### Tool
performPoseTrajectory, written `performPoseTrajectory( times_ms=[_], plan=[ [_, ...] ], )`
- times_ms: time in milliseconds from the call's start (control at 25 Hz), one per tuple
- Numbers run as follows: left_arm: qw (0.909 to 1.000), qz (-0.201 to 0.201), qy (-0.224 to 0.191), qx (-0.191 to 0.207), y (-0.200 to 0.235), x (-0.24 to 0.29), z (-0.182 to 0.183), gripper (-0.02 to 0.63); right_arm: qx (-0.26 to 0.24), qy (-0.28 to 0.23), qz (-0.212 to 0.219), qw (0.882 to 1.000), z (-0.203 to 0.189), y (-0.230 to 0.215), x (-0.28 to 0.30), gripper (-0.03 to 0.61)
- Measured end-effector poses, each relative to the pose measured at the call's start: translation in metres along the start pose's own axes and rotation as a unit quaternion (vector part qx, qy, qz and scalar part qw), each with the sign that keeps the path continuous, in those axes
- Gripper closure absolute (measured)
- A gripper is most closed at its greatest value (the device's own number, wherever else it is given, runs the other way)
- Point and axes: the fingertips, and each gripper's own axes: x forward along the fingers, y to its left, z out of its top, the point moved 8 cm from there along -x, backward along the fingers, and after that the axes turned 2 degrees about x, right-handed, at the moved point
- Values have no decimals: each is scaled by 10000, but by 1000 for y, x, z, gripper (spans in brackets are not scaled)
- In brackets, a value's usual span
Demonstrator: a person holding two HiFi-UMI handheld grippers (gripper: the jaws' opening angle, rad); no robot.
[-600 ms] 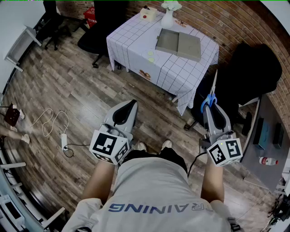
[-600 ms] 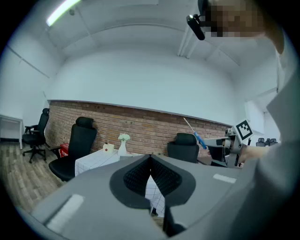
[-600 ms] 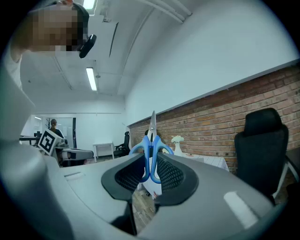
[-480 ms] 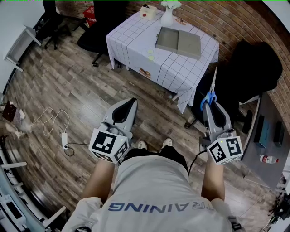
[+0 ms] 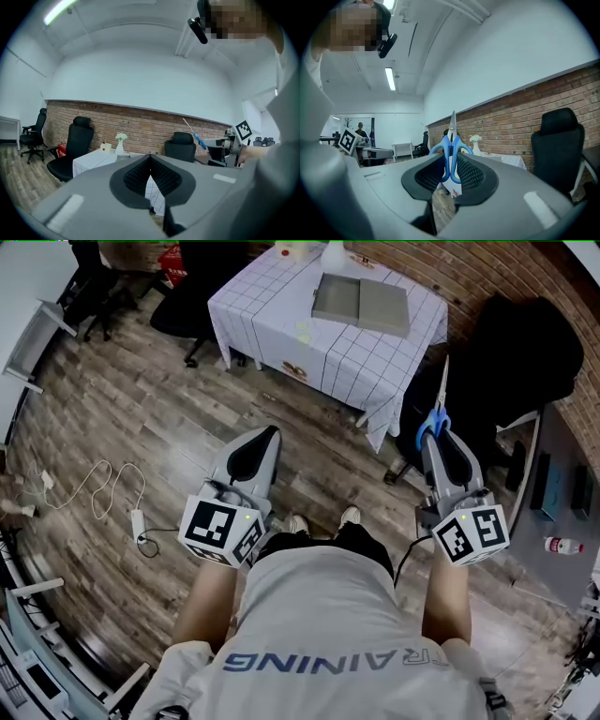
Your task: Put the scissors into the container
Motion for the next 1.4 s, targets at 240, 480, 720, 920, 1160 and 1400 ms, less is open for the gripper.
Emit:
performPoseTrajectory(
  times_ms=[240, 480, 720, 920, 1160, 1400],
  plan=[
    [10000, -2, -59, -22, 2, -2, 1, 615, 167, -170, 26, 9997, 3, -1, 2, 477],
    [9998, 142, -78, -63, 17, -10, 1, 615, 144, -159, 180, 9996, 6, 9, 17, 477],
    [9995, 219, 72, -209, 28, 3, -6, 615, 199, -74, 334, 9992, 8, -3, 44, 477],
    [9992, 347, 177, -124, 44, 29, 1, 615, 330, -33, 503, 9982, 8, -22, 85, 477],
    [9987, 472, 175, -44, 62, 83, 21, 615, 279, -89, 619, 9977, 27, -55, 134, 477],
    [9988, 454, 158, -4, 65, 145, 34, 615, 341, -40, 673, 9971, 38, -102, 173, 477]
  ],
)
